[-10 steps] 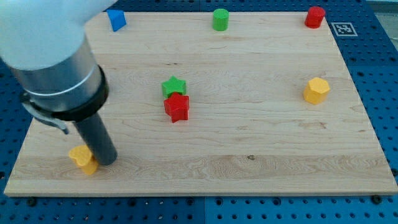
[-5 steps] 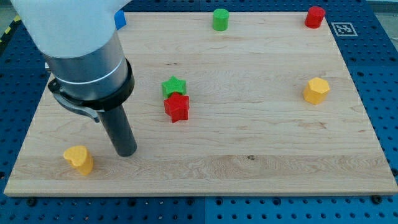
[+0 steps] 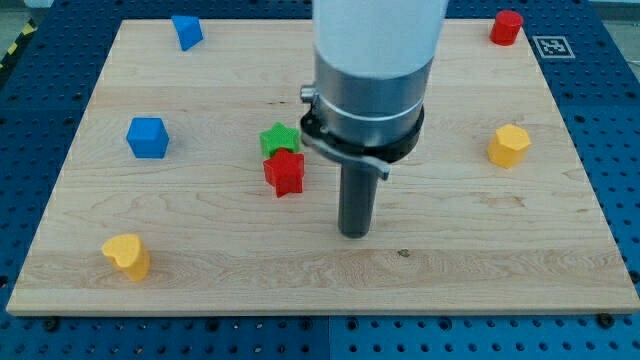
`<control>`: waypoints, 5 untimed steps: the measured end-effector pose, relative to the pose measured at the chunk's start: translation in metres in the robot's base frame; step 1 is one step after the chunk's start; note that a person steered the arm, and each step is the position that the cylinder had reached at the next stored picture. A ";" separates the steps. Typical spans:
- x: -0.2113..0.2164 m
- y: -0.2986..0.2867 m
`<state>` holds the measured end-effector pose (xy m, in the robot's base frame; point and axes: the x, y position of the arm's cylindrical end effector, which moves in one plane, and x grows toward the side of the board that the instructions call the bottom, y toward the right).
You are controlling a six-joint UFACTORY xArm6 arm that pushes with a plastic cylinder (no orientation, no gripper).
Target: Separate the red star from green star
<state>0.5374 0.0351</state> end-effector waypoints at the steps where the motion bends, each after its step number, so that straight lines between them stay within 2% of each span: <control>1: -0.033 0.010; 2: -0.054 -0.003; 5: -0.054 -0.081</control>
